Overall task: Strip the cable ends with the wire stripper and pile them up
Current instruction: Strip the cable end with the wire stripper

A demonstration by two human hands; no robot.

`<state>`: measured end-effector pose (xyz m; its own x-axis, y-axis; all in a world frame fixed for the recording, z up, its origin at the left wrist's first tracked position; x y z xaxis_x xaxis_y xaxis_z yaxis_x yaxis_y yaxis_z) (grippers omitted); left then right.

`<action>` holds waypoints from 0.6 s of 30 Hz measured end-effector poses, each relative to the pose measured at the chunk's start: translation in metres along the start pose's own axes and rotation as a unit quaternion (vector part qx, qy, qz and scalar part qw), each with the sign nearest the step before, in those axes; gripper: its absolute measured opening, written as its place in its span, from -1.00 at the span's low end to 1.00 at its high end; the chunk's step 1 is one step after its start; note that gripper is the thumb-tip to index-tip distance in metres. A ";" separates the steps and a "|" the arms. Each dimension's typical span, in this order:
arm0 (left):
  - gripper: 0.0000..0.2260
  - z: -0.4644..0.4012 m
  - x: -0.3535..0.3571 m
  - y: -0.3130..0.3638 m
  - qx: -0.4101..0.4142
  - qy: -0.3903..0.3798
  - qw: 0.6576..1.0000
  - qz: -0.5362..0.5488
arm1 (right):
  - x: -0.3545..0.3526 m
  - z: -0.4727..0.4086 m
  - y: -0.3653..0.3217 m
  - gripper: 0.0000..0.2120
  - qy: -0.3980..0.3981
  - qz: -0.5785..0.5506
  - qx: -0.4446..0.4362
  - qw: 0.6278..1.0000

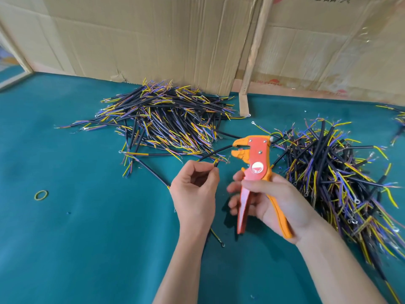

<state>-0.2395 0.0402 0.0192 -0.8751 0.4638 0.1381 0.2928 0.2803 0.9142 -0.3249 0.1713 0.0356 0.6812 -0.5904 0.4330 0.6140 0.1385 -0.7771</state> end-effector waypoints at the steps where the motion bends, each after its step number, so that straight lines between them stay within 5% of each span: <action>1: -0.81 0.000 0.002 0.001 0.003 -0.012 1.000 -0.002 | -0.002 0.001 -0.004 -0.70 0.003 -0.018 -0.027 0.999; 6: -0.80 0.002 0.010 0.004 0.009 -0.067 0.998 -0.016 | -0.013 0.006 -0.018 -0.73 0.028 -0.022 -0.113 0.993; 11: -0.79 0.002 0.011 0.002 0.016 -0.089 0.995 -0.031 | -0.008 0.003 -0.008 -0.53 0.044 0.058 -0.076 0.994; 18: -0.74 0.001 0.010 0.007 0.060 -0.099 0.990 -0.082 | -0.009 0.006 -0.009 -0.51 0.057 0.110 -0.066 0.990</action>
<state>-0.2462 0.0477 0.0264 -0.8252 0.5564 -0.0968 0.2068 0.4571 0.8650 -0.3339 0.1799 0.0416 0.7382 -0.6448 0.1984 0.3933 0.1724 -0.9031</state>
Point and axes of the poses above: each hand's wrist, its own z-axis away from the middle knuckle, its own x-axis out of the palm, y = z × x, the point moved 6 cm from there along -z, towards the middle knuckle, and after that the axes turned 14 degrees about x, right-handed, at the moved point
